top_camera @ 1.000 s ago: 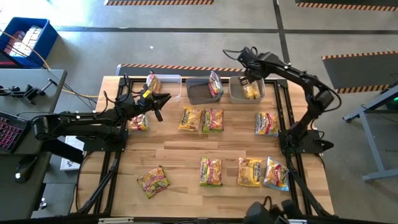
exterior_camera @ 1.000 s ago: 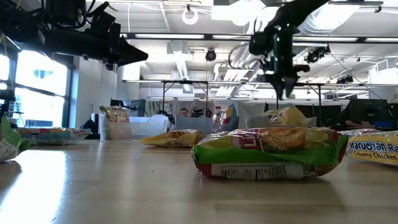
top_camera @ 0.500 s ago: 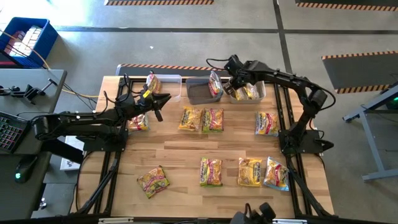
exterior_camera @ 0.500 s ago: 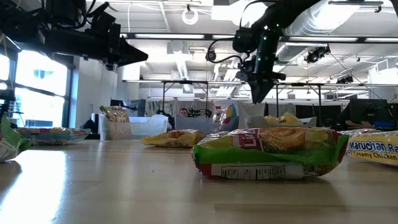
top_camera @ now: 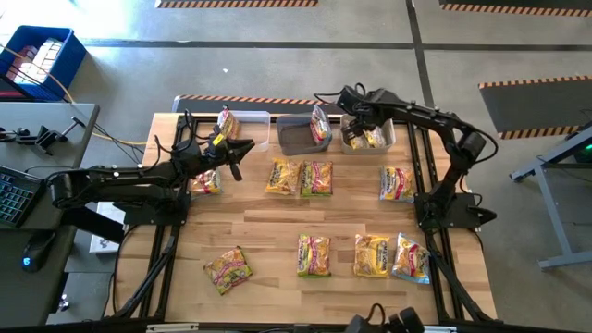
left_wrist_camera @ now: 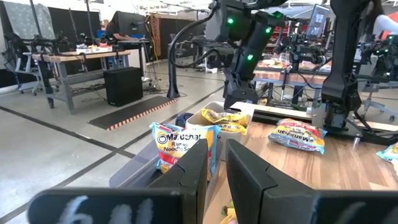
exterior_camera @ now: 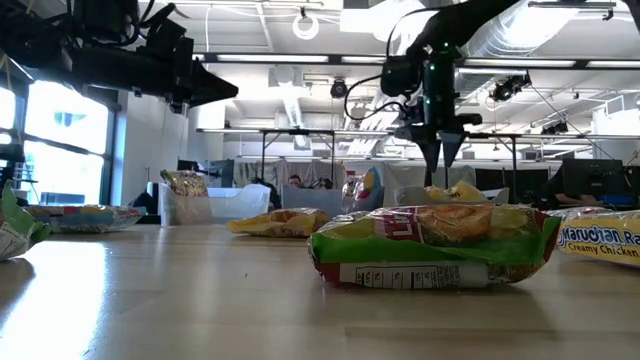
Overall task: Sort Maruchan noodles
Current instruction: Adjust the yellow noodles
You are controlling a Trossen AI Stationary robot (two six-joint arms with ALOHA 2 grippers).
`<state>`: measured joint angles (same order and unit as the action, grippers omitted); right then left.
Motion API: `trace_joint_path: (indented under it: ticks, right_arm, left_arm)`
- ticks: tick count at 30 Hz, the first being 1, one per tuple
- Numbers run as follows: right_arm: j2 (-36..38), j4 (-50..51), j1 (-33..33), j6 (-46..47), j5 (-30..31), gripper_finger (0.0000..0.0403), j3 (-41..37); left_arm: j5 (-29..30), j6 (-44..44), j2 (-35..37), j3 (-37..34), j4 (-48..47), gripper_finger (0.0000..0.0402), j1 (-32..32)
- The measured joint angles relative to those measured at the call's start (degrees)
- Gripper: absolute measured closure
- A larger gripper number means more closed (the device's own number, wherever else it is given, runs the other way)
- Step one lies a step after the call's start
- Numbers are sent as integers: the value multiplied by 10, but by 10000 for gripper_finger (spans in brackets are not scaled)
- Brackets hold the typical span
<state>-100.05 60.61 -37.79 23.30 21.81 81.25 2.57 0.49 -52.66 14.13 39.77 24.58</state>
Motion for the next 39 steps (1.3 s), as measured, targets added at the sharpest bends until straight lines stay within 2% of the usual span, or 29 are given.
trace_joint_path:
  ticks: [9,20,24,30,31,39]
  right_arm:
    - [-60,32,1,39,32,217,0]
    - [-96,31,-24,47,26,223,0]
    - [-96,31,-36,36,23,265,0]
    - [-94,30,-57,0,-7,382,0]
    - [-93,30,-60,-5,-8,392,0]
    - [-47,14,-82,-16,-46,400,0]
  left_arm:
    - [-1,-3,0,0,-1,355,0]
    - [-5,-3,0,0,0,355,0]
    - [-5,-3,0,0,-1,355,0]
    - [-5,0,0,0,-1,355,0]
    - [-5,1,0,0,-1,355,0]
    - [-5,1,0,0,-1,355,0]
